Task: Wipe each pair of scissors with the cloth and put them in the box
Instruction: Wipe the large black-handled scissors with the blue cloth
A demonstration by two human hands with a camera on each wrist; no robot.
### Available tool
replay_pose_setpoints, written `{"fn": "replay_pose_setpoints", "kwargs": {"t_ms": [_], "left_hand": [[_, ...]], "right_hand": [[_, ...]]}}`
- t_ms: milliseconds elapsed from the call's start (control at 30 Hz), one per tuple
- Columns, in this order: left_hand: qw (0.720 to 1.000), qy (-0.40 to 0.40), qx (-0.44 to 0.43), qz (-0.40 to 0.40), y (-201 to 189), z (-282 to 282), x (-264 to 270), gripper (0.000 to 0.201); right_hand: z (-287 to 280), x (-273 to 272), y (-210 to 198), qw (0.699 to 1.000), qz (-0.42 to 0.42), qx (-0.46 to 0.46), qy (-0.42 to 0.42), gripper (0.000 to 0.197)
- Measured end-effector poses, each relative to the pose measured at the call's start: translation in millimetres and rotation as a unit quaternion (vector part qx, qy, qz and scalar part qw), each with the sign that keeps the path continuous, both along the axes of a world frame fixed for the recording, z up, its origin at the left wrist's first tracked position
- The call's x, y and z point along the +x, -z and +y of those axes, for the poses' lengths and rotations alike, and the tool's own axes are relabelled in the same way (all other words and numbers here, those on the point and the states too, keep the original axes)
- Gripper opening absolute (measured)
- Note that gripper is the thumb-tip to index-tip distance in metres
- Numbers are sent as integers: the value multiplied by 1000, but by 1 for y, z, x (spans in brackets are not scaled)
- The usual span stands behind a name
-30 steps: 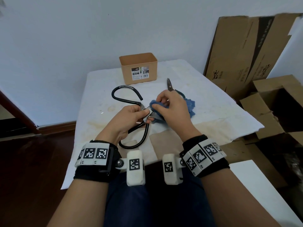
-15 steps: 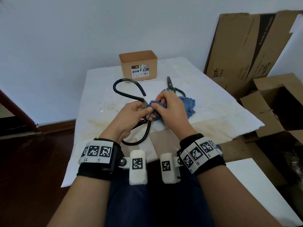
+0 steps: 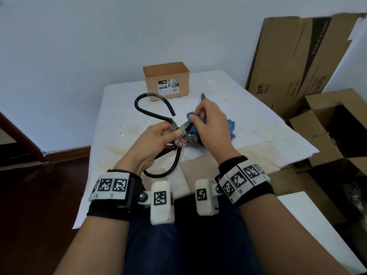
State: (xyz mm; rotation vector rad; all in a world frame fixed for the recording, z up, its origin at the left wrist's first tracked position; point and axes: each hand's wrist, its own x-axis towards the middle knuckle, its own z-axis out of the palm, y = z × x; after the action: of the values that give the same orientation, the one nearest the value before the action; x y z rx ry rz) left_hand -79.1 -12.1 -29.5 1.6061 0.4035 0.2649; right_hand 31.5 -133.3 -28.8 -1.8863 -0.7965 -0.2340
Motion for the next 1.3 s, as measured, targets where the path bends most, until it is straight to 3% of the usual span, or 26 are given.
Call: {"fn": "replay_pose_setpoints", "kwargs": {"t_ms": [133,300,600,733,967,1300], "left_hand": [[1000,13,-20,18,-2,3,-2,17],[997,-4,-67,34,-5,8,1,11],[996,-10,-80,26,-1,3,5,9],[997,-1,-74,20,1,2,4,9],[999,28,-17,6,3,1,7,12],[999,41,-12,1,3,4,6,9]], "right_hand": [[-7,5,2,997,-1,51,57,12],[-13,4,3,988,88,113,50,8],[-11,1,2,981,188,-30,-47,17],[-15,3,-5,976,192,-69,-73,19],[-10,5,-3,968,242,-41,-59,23],[-13,5,-5,956,287,11,-58,23]]}}
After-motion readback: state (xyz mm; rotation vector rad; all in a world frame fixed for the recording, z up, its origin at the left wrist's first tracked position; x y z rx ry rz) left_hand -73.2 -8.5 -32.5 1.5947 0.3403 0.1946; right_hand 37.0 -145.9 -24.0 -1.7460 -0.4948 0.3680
